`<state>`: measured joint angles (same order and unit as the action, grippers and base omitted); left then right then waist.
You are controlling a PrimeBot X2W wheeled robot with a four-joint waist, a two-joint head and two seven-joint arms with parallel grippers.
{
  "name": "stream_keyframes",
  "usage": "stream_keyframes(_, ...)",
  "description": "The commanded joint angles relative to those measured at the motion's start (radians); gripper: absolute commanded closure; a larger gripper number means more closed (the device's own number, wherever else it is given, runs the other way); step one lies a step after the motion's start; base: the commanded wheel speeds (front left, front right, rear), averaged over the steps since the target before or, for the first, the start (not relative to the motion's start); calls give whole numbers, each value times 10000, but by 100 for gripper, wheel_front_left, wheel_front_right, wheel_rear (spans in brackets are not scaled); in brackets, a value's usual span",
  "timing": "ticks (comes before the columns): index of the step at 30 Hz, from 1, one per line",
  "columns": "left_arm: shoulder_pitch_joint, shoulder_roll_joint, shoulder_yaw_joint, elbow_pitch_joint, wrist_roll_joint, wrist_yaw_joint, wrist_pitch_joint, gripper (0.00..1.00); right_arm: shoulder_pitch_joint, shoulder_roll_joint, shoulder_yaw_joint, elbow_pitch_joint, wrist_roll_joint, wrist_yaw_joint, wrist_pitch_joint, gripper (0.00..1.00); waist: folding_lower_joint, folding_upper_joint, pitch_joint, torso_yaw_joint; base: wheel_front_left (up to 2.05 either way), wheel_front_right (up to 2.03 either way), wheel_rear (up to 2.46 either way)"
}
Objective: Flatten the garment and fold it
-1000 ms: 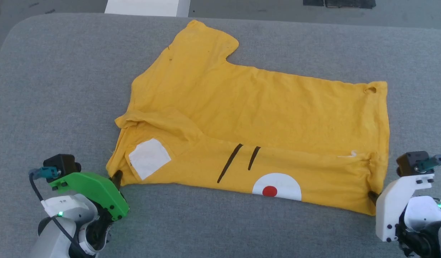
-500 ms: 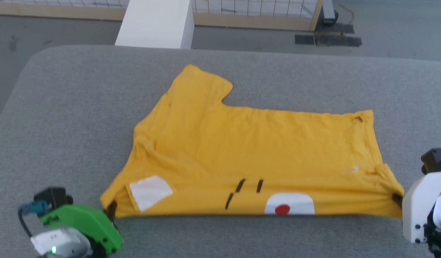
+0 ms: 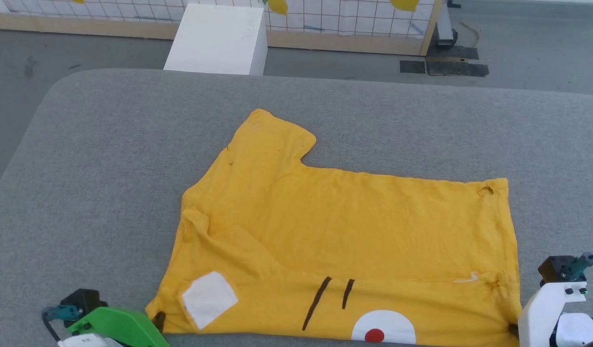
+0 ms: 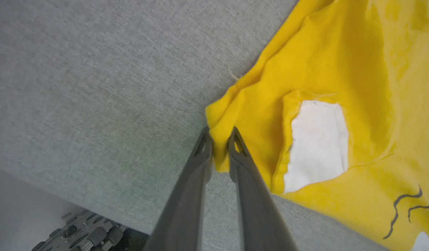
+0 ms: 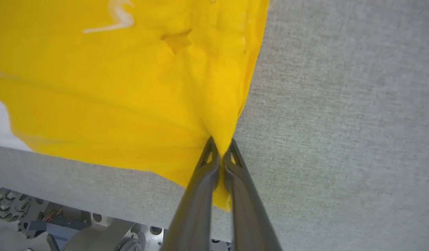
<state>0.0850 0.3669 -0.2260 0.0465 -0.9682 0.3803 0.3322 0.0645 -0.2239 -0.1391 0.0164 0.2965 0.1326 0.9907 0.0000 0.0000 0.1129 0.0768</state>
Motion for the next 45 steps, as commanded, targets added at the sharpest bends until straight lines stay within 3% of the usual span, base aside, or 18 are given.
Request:
stream_keyframes(1,-223,90,95,89,45,10,-84,0,19,-38,39,92,-90,-19,-114,65,0,0,-36,-41,0,0,0)
stream_keyframes(2,-259,102,134,67,34,4,-105,0,-22,-52,74,107,-35,-19,-193,0,0,0,-77,-65,0,0,0)
stream_keyframes(8,-534,600,365,-721,306,48,-210,0,-508,-84,-320,-395,347,-19,-943,0,0,0,-303,-194,0,0,0)
stream_keyframes(16,-2239,1253,60,-1836,1487,-1349,-1399,0,-1775,-196,-850,-1285,174,-19,-2474,0,0,0,-228,-322,0,0,0)
stream_keyframes(21,-3656,1055,-404,-1095,2151,-2029,-2159,0,-2564,-316,-778,-1197,57,-19,-2709,0,0,0,391,-356,0,0,0)
stream_keyframes(28,-6055,264,-1118,758,2635,-2786,-2676,0,-3547,-447,-693,-1197,-74,-19,-2622,0,0,0,1687,-227,0,0,0)
stream_keyframes(35,-8881,-226,-1722,3072,2869,-3378,-1862,0,-4149,-663,-620,-1798,-87,-19,-2355,0,0,0,3011,-145,0,0,0)
stream_keyframes(45,-12244,-616,-2425,6047,2705,-3740,1330,0,-4229,-727,-383,-2779,-23,-19,-1846,0,0,0,4084,-532,0,0,0)
